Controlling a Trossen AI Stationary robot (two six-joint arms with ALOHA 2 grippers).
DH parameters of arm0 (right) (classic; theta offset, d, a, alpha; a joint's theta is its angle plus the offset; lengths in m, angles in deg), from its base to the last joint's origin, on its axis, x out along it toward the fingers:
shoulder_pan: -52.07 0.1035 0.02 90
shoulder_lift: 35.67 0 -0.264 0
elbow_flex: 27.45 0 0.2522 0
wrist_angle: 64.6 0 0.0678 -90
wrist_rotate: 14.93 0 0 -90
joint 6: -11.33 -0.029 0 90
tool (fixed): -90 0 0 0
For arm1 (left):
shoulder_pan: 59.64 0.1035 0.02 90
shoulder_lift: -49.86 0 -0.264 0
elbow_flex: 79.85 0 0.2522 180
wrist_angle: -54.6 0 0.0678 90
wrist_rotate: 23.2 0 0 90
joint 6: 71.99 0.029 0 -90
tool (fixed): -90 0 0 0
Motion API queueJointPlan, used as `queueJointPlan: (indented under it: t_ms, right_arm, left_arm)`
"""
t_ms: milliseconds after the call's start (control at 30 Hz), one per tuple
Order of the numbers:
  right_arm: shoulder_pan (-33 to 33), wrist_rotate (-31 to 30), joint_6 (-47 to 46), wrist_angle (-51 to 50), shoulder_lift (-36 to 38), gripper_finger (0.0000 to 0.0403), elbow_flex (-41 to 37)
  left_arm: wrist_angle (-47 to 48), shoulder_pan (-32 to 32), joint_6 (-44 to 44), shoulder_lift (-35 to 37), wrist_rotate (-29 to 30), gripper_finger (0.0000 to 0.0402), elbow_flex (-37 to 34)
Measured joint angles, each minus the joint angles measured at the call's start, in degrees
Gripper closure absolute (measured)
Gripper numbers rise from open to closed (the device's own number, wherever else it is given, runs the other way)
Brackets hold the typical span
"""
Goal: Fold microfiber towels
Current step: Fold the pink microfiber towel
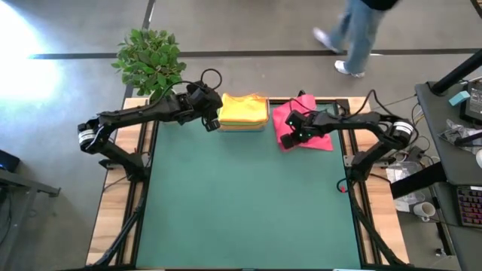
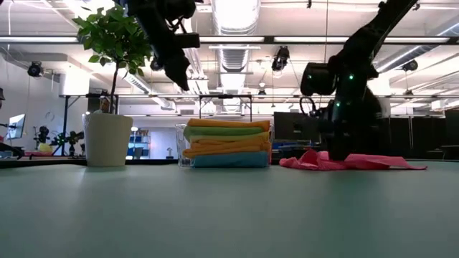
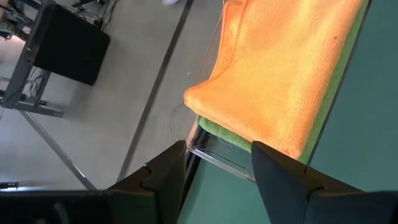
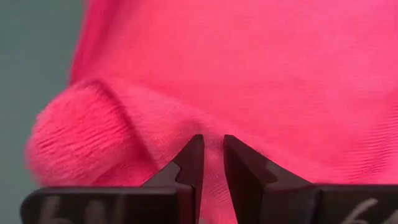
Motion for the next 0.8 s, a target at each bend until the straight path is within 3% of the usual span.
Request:
queueJointPlan:
  t_ms: [233, 500, 633, 800]
  right_arm:
    - [7.2, 4.5, -6.5, 0.1, -1.7, 0.0349, 0.0]
    - [22.0, 6.7, -18.4, 0.5, -1.7, 0.0349, 0.1]
    - [30.2, 9.1, -23.6, 3.7, -1.8, 0.0349, 0.0]
    - [38.8, 9.1, -31.2, 11.0, -2.1, 0.0349, 0.0]
  left_arm:
    - [1.8, -0.2, -0.1, 0.0, 0.0, 0.0235, -1.0]
    - [7.0, -0.6, 0.0, 0.0, -3.9, 0.0235, -1.3]
    - [7.9, -0.9, 0.0, 0.0, -8.5, 0.0235, -1.5]
    - [7.9, -1.7, -0.2, 0.4, -19.1, 0.0235, -3.0]
